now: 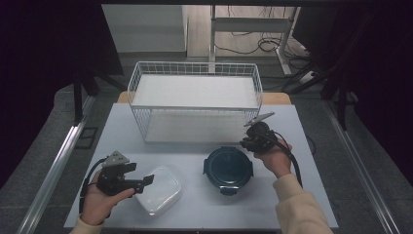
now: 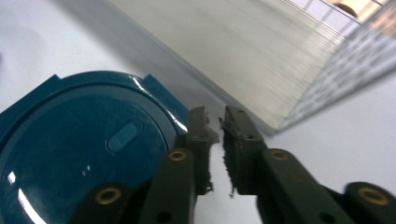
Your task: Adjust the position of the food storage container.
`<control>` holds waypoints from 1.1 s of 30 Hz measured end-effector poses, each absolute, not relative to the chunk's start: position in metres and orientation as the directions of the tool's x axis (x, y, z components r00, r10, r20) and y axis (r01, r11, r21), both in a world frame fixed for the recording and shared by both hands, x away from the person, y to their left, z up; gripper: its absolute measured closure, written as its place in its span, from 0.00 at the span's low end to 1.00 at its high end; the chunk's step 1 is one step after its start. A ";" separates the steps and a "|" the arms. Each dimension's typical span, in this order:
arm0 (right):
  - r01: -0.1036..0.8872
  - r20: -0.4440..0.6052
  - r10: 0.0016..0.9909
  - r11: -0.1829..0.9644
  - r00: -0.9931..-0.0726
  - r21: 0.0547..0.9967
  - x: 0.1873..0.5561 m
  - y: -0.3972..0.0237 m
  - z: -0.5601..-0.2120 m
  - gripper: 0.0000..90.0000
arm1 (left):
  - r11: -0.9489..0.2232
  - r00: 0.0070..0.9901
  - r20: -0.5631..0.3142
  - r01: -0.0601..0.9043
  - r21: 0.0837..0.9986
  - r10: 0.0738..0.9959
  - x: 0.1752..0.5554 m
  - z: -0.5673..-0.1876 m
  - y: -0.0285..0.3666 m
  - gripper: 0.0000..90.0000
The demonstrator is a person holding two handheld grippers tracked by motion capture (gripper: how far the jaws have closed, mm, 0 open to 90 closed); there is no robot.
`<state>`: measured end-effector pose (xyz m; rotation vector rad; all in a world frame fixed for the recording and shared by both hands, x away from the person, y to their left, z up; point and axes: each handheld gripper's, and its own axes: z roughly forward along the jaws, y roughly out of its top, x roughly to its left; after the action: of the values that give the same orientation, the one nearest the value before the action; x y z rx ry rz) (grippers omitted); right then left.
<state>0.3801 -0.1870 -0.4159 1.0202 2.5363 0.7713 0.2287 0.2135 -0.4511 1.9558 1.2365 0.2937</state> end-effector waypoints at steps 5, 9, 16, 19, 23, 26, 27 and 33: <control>0.505 -0.119 0.667 0.657 -0.735 0.560 0.392 -0.171 -0.419 0.99 | -0.218 0.500 -0.203 0.659 0.720 0.842 0.229 -0.452 0.214 0.23; 0.481 -0.137 0.642 0.683 -0.755 0.550 0.399 -0.161 -0.424 0.99 | -0.219 0.502 -0.202 0.656 0.722 0.841 0.229 -0.452 0.213 0.23; 0.471 -0.137 0.617 0.709 -0.775 0.525 0.408 -0.148 -0.439 0.99 | -0.219 0.501 -0.204 0.661 0.718 0.841 0.230 -0.454 0.213 0.23; 0.469 -0.139 0.613 0.713 -0.778 0.521 0.409 -0.145 -0.442 0.99 | -0.219 0.500 -0.205 0.663 0.716 0.842 0.230 -0.455 0.213 0.23; 0.455 -0.159 0.596 0.735 -0.787 0.502 0.412 -0.140 -0.449 0.99 | -0.225 0.506 -0.201 0.659 0.718 0.839 0.230 -0.455 0.213 0.23; 0.447 -0.162 0.576 0.756 -0.801 0.478 0.413 -0.136 -0.453 0.99 | -0.226 0.507 -0.200 0.658 0.718 0.839 0.230 -0.455 0.214 0.23; 0.430 -0.177 0.557 0.774 -0.811 0.466 0.413 -0.134 -0.456 0.99 | -0.224 0.505 -0.201 0.659 0.718 0.840 0.230 -0.455 0.214 0.23; 0.408 -0.195 0.536 0.791 -0.821 0.456 0.413 -0.132 -0.458 1.00 | -0.227 0.504 -0.199 0.661 0.715 0.840 0.230 -0.456 0.215 0.23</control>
<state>0.4126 -0.1324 -0.4578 0.7238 2.6665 0.5751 0.2304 0.2145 -0.4557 1.9694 1.2312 0.2923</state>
